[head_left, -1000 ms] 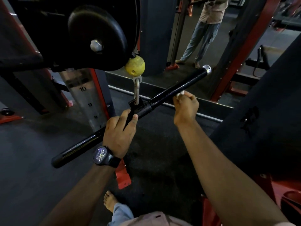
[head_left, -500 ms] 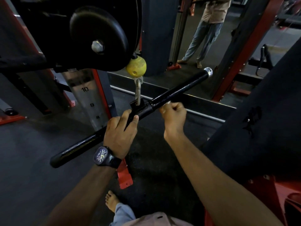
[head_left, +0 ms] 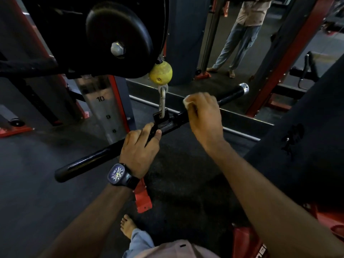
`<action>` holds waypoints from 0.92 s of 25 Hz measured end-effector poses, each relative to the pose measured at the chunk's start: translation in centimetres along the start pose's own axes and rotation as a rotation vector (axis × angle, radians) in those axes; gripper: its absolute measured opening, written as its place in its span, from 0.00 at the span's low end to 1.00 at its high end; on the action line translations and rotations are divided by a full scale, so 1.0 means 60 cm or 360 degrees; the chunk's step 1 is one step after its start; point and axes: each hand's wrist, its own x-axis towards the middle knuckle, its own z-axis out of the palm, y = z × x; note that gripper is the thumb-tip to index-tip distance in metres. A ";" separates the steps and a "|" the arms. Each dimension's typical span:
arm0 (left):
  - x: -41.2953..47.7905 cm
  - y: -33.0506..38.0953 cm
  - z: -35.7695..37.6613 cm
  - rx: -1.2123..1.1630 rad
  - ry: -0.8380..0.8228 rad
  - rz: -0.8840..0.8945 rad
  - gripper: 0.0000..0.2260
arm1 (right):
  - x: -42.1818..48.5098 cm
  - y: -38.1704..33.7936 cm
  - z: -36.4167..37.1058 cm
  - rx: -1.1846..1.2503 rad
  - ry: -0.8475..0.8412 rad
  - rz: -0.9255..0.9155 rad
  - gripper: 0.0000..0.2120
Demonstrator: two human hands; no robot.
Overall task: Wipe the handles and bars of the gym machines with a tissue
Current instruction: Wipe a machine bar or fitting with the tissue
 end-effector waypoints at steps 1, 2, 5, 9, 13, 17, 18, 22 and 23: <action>0.002 0.000 0.000 0.0002 -0.0024 0.0019 0.11 | 0.014 0.005 0.001 -0.0154 -0.0198 -0.0190 0.07; 0.004 0.001 0.000 0.0012 -0.0037 0.0028 0.11 | 0.019 0.003 0.004 -0.0243 -0.0415 -0.0312 0.08; 0.008 0.001 -0.004 0.0030 -0.0015 0.0006 0.10 | 0.030 0.016 -0.010 -0.0362 -0.0800 -0.0422 0.11; 0.012 -0.003 -0.001 0.0028 -0.0014 0.0000 0.09 | 0.052 0.057 -0.044 -0.0592 -0.0786 -0.0205 0.12; 0.010 -0.010 0.000 -0.0008 -0.0022 0.0013 0.10 | 0.027 0.072 -0.055 -0.0596 -0.0759 -0.0257 0.14; 0.011 -0.007 -0.001 -0.0057 0.0008 -0.0019 0.11 | 0.011 0.116 -0.082 -0.0593 -0.0387 -0.0065 0.12; 0.013 -0.005 0.001 -0.0077 0.0000 -0.0013 0.11 | 0.003 0.125 -0.087 -0.0655 -0.0366 -0.0109 0.12; 0.008 -0.012 0.010 -0.0126 0.0014 -0.0027 0.11 | -0.009 0.162 -0.092 -0.1001 -0.0045 0.0157 0.10; 0.007 -0.012 0.011 -0.0146 0.0030 -0.0050 0.11 | -0.019 0.168 -0.085 -0.1043 0.0092 0.0244 0.12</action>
